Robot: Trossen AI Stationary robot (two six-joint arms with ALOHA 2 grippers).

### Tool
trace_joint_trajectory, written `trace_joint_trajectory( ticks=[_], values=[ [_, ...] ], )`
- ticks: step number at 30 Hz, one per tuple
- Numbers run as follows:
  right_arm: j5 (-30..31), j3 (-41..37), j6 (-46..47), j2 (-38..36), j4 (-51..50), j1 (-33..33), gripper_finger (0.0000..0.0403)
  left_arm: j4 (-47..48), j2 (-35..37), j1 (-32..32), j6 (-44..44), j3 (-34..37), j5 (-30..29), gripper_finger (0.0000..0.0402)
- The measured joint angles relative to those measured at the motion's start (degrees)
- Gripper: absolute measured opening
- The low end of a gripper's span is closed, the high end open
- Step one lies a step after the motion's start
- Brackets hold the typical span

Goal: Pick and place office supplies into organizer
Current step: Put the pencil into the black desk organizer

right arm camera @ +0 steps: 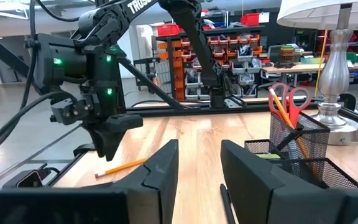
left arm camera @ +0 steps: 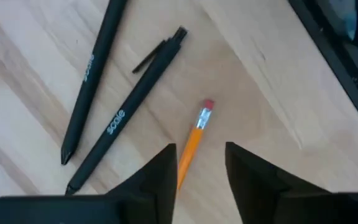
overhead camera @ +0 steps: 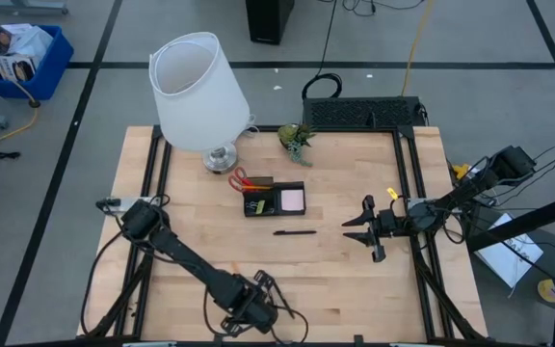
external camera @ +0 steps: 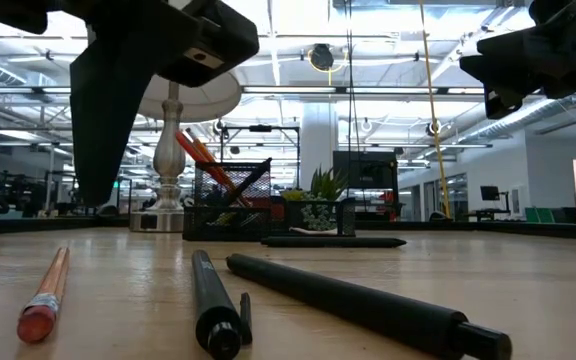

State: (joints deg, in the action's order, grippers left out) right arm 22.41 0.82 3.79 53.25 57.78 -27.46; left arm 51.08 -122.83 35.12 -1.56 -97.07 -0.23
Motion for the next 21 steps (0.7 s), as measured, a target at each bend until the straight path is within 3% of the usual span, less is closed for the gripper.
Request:
trace_joint_trajectory(
  ticks=[6,21],
  values=[
    [0.00,0.00,0.00,0.00,-0.08,0.00,0.0116,-1.37,-0.02,0.01,-1.68,0.91,-0.03,0.0160],
    [0.00,0.00,0.00,0.02,-0.25,0.00,0.0116,-3.70,-1.36,0.06,-7.76,2.63,0.63,0.0161]
  ],
)
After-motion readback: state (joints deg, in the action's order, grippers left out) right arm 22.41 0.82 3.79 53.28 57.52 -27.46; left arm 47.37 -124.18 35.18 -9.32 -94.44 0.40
